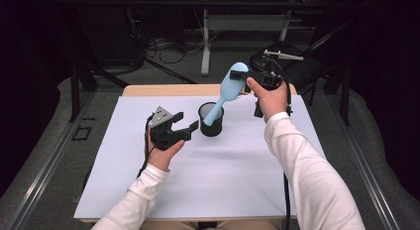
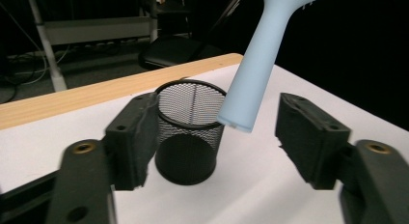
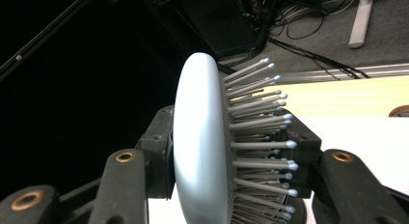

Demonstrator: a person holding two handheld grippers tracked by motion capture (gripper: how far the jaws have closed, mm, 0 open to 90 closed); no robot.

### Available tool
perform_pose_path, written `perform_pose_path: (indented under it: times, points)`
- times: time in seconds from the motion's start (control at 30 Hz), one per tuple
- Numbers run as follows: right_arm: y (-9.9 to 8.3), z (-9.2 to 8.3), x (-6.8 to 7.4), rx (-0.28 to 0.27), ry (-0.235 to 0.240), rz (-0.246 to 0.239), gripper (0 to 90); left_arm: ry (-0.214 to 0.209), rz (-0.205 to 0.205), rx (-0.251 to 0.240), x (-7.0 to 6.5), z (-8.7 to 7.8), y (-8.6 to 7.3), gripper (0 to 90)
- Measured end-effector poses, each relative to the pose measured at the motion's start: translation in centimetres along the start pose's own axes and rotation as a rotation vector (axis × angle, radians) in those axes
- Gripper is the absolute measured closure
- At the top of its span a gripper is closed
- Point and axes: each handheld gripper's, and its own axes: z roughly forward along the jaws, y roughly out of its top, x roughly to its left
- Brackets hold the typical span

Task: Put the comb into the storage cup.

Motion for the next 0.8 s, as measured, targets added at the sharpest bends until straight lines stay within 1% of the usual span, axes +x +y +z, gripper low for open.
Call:
perform_pose_path:
  times: [0.03,0.17,0.2,0.27,0.37,0.47,0.5,0.53,0.57,0.6,0.63,0.67,0.8]
  points:
    - [0.1,0.0,0.0,-0.002,-0.003,-0.003,48.7,-0.004,-0.009,0.004,0.1,0.1,0.0,24.1]
    - [0.5,0.2,0.3,-0.003,-0.017,-0.015,48.7,0.007,-0.01,0.022,0.3,0.4,-0.2,15.3]
    - [0.5,0.2,0.3,-0.004,-0.019,-0.017,48.7,0.006,-0.009,0.025,0.3,0.4,-0.2,15.2]
    - [0.7,0.2,0.5,-0.008,-0.022,-0.019,48.7,0.012,-0.012,0.02,0.3,0.5,-0.3,12.9]
    - [1.0,0.3,0.7,-0.012,-0.031,-0.029,48.7,0.018,-0.014,0.018,0.4,0.6,-0.3,4.6]
    - [1.2,0.4,0.8,-0.015,-0.04,-0.036,48.6,0.007,-0.025,0.018,0.4,0.6,-0.3,1.1]
    - [1.4,0.5,1.0,-0.018,-0.05,-0.046,48.6,0.013,-0.022,0.017,0.4,0.7,-0.4,0.5]
    - [1.4,0.6,1.1,-0.02,-0.055,-0.048,48.6,0.014,-0.025,0.02,0.4,0.8,-0.4,0.5]
    - [1.5,0.6,1.1,-0.022,-0.058,-0.052,48.7,0.013,-0.036,0.02,0.4,0.8,-0.4,0.5]
    - [1.6,0.7,1.2,-0.025,-0.062,-0.056,48.6,0.013,-0.036,0.02,0.4,0.8,-0.4,0.5]
    - [1.7,0.7,1.3,-0.026,-0.065,-0.058,48.6,0.008,-0.044,0.029,0.5,1.0,-0.5,0.5]
    - [1.8,0.8,1.3,-0.028,-0.069,-0.064,48.6,0.007,-0.043,0.033,0.5,1.0,-0.5,0.5]
    - [2.0,1.2,1.6,-0.03,-0.083,-0.076,48.6,-0.005,-0.047,0.027,0.5,0.9,-0.5,0.5]
